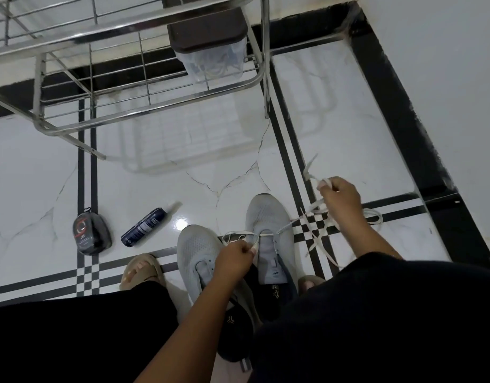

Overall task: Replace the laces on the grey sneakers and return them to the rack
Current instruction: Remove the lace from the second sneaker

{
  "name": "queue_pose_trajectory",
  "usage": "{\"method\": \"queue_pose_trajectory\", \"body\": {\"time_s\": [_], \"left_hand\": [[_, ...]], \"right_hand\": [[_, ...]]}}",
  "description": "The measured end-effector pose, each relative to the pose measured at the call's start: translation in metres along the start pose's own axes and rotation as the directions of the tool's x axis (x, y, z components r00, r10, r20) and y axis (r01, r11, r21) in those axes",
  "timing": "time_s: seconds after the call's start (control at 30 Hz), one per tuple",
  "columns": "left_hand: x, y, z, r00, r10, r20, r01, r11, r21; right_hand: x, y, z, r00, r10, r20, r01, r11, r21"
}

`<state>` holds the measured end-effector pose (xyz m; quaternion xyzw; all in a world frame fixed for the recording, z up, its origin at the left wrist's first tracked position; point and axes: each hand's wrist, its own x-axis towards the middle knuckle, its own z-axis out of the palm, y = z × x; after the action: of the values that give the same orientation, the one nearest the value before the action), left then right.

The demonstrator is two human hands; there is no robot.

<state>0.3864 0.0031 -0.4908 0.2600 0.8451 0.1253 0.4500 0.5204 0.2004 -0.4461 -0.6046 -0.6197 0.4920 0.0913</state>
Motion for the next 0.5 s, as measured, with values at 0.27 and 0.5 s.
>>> {"method": "queue_pose_trajectory", "body": {"time_s": [0.27, 0.5], "left_hand": [[0.012, 0.025, 0.004, 0.937, 0.295, -0.188, -0.256, 0.944, 0.207], [0.027, 0.035, 0.01, 0.926, 0.369, 0.085, -0.349, 0.745, 0.568]], "right_hand": [[-0.052, 0.017, 0.011, 0.954, -0.161, 0.255, 0.289, 0.729, -0.621], [-0.058, 0.044, 0.06, 0.822, 0.17, 0.543, 0.346, 0.61, -0.713]]}}
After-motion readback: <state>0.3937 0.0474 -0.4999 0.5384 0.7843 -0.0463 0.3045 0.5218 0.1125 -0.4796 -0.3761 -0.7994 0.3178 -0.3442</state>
